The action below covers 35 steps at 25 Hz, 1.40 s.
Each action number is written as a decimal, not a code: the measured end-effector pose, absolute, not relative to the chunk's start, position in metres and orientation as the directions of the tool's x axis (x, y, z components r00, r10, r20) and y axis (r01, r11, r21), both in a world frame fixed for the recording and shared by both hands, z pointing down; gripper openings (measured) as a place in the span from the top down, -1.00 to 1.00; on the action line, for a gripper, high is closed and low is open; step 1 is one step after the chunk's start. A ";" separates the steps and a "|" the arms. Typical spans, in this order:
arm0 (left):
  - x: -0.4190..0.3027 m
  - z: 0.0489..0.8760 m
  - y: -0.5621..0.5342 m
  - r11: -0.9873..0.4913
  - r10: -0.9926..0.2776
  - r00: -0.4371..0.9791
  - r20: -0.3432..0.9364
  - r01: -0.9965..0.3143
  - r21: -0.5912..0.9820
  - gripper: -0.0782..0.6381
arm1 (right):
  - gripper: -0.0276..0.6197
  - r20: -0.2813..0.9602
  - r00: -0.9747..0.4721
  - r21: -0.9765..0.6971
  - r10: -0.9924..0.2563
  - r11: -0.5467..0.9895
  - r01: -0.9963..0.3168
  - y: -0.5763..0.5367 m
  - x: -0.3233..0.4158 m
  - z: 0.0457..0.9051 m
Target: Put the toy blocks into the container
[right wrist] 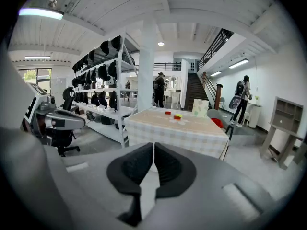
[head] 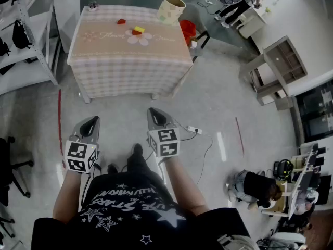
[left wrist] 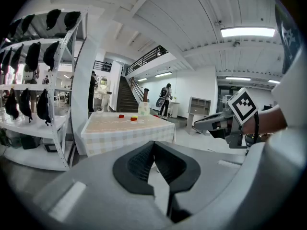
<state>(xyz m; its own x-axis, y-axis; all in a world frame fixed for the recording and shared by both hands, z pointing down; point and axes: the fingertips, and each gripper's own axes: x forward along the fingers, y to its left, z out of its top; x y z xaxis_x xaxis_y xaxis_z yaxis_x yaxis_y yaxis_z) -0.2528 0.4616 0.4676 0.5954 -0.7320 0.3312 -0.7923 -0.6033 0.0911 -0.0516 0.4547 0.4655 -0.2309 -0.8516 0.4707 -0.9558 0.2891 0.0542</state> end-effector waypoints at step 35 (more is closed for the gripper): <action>-0.269 0.484 0.440 -0.491 -0.790 0.483 0.377 -0.867 0.084 0.76 | 0.03 0.400 -0.366 -0.155 -0.840 0.332 -0.931 0.397 -0.041 0.484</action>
